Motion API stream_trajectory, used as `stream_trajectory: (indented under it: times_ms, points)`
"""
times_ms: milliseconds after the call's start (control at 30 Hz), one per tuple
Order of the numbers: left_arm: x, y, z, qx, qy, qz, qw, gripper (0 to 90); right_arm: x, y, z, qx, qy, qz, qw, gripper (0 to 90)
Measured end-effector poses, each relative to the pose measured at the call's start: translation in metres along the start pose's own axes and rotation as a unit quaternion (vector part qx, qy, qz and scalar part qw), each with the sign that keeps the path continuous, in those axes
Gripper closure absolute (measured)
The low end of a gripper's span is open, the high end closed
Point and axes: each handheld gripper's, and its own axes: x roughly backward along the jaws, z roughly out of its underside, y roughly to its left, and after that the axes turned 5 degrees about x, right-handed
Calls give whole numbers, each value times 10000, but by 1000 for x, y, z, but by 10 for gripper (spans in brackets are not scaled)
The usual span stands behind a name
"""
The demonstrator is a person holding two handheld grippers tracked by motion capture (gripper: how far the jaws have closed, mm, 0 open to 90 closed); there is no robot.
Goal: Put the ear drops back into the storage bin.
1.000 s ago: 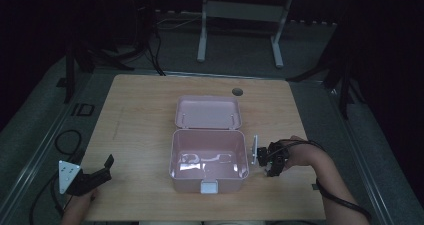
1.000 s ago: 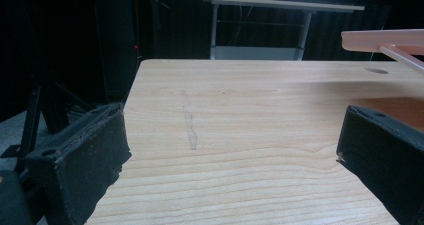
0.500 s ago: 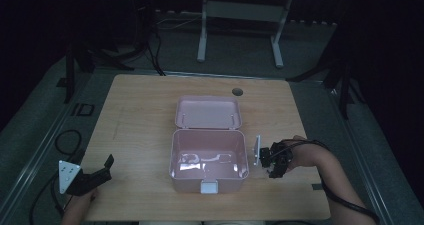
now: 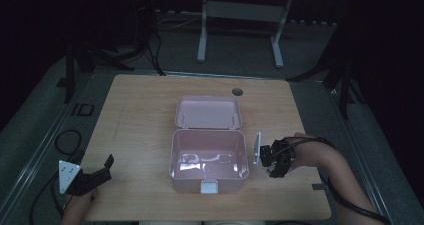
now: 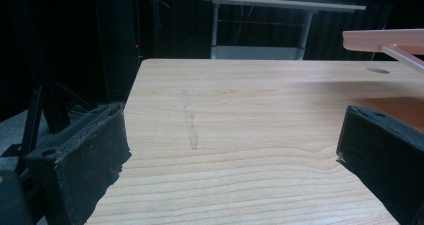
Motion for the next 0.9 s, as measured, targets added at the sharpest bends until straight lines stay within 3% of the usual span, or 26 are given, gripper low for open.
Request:
stream_trajectory:
  times_ms: [467, 900]
  points:
    - [0, 0, 0, -1, 6, 4, 10000, 4, 33, 2, -17, 74, 28, 170, 9998, 598]
    - [0, 0, 0, 13, -5, 11, 10000, 4, 69, -1, -40, 222, -116, 351, 9991, 597]
